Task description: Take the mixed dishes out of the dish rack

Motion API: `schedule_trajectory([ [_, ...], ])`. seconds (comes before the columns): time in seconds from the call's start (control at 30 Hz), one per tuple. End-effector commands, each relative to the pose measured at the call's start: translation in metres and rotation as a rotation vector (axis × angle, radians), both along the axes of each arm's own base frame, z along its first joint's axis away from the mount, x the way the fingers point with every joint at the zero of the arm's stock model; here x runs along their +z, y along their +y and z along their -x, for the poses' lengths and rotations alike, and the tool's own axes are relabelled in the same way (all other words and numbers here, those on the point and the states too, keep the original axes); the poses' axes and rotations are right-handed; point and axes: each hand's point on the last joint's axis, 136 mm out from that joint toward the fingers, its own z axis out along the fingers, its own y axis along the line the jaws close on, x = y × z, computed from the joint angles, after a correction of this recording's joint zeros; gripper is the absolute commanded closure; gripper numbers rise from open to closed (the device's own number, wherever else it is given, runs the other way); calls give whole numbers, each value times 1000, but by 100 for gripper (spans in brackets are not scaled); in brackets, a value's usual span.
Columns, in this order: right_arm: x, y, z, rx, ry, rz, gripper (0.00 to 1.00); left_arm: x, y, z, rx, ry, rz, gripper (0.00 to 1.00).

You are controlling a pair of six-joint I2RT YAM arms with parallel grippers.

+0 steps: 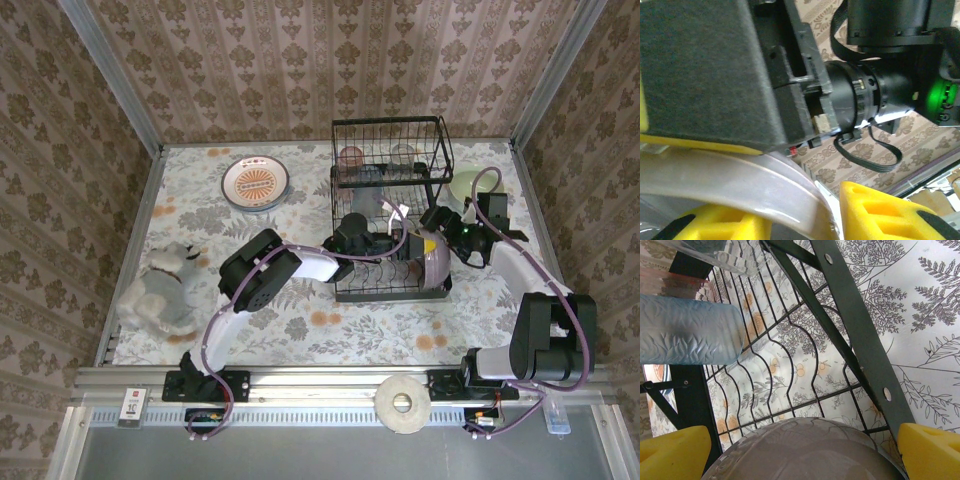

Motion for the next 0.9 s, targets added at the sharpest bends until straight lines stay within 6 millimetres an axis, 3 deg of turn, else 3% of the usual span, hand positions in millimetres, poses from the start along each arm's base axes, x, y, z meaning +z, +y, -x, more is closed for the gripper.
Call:
schedule_trajectory([
  [0.0, -6, 7, 10, 26, 54, -20, 3, 26, -5, 1, 16, -58, -2, 62],
  [0.13, -5, 7, 10, 26, 52, -16, 3, 18, -8, 8, 2, -32, -38, 65],
  [0.43, -5, 7, 9, 28, 53, -11, 3, 33, -10, 29, -54, -11, -7, 72],
  [0.63, -3, 6, 9, 31, 51, -1, 3, 50, -6, 34, -85, -2, 68, 100],
  [0.87, 5, -1, 15, 40, 43, 67, 3, 46, 5, 34, -124, -78, 137, 100],
])
